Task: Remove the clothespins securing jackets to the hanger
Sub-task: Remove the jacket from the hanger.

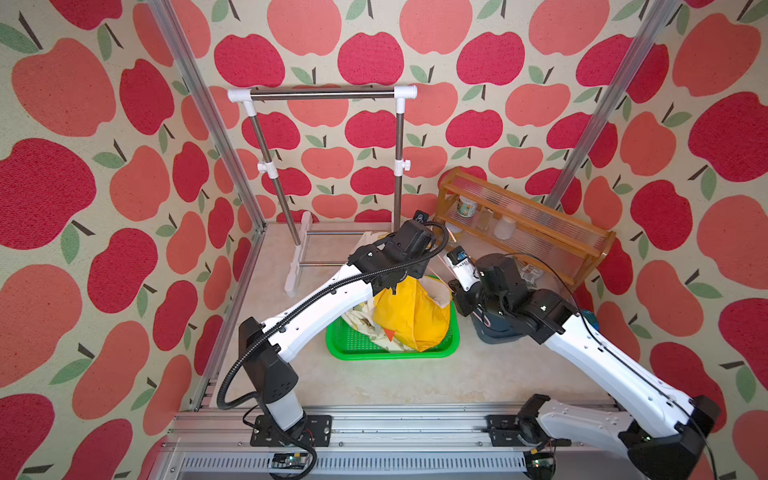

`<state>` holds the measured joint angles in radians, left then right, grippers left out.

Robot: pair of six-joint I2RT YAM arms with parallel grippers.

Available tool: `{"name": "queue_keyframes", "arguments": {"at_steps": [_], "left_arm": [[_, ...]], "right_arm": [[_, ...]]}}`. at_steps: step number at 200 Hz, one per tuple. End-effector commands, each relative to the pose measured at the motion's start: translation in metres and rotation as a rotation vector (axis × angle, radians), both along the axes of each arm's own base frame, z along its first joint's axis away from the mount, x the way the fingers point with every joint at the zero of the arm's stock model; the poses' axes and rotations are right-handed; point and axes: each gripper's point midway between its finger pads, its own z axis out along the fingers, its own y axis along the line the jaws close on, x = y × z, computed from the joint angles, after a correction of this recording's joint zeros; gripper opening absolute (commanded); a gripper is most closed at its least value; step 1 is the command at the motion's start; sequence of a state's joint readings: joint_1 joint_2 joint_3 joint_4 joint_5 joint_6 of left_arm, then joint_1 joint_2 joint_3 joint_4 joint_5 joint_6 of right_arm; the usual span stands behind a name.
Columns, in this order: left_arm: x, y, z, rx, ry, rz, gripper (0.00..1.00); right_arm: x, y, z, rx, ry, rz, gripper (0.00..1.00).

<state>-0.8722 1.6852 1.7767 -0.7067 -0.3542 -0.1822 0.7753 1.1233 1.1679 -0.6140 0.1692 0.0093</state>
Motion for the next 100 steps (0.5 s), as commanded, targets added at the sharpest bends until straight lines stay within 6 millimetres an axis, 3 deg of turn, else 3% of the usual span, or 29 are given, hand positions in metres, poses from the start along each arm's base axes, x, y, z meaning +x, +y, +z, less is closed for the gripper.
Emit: {"name": "queue_keyframes", "arguments": {"at_steps": [1, 21, 53, 100], "left_arm": [[-0.013, 0.008, 0.013, -0.048, 0.008, -0.018, 0.8], [-0.015, 0.014, 0.009, -0.039, 0.024, -0.011, 0.75], [-0.009, 0.017, 0.0, -0.054, 0.048, -0.005, 0.49], [-0.005, 0.009, -0.004, -0.081, 0.077, -0.049, 0.55]], "right_arm": [[0.007, 0.003, 0.023, 0.089, -0.053, -0.008, 0.0], [0.009, 0.004, 0.023, 0.089, -0.049, -0.006, 0.0], [0.008, 0.003, 0.025, 0.095, -0.044, -0.009, 0.0], [0.007, 0.001, 0.029, 0.116, -0.046, -0.024, 0.0]]}}
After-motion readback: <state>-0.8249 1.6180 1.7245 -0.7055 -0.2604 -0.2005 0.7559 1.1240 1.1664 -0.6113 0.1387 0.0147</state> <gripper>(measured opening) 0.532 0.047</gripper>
